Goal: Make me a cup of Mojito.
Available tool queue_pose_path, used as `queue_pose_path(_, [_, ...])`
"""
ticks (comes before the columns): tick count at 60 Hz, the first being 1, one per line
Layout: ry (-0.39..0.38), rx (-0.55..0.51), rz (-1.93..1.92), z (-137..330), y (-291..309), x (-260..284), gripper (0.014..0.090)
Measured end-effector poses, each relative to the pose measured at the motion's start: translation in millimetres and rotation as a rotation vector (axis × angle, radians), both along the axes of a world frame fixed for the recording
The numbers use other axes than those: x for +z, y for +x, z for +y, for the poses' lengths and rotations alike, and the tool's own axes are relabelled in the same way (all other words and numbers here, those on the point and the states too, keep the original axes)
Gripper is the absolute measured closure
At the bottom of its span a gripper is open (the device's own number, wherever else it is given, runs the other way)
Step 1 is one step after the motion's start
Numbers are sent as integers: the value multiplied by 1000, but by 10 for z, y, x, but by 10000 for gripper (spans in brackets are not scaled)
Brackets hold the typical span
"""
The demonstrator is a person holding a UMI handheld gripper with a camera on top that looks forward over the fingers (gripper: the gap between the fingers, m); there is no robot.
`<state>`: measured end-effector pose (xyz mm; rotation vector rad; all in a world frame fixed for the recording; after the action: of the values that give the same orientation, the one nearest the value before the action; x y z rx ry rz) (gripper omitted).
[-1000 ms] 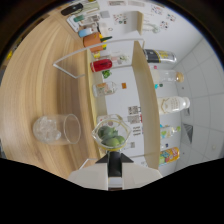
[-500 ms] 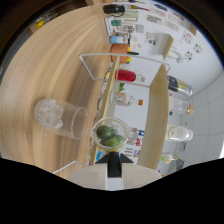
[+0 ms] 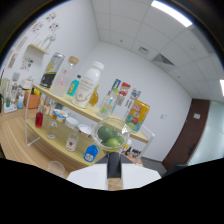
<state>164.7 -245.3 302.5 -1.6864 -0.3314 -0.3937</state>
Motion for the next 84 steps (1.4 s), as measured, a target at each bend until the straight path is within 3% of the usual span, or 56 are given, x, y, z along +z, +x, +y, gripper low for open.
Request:
queue_pose_path(6, [-82, -52, 176, -33, 318, -377, 883])
queue_pose_path(28, [-500, -184, 437, -220, 1054, -2351, 884])
queue_pose_path(39, [-598, -202, 439, -309, 1158, -2770, 884])
queue_pose_path(60, [-628, -185, 448, -330, 1162, -3023, 860])
queue_pose_path(64, [-635, -194, 445, -350, 1192, -3025, 676])
queue_pose_path(65, [-636, -196, 447, -355, 1195, -3020, 678])
queue_pose_path(68, [-634, -195, 459, -370, 1190, -2979, 347])
queue_pose_path(71, [-618, -203, 464, -385, 1213, -2891, 198])
queue_pose_path(84, [-424, -198, 453, -406, 1015, -1916, 190])
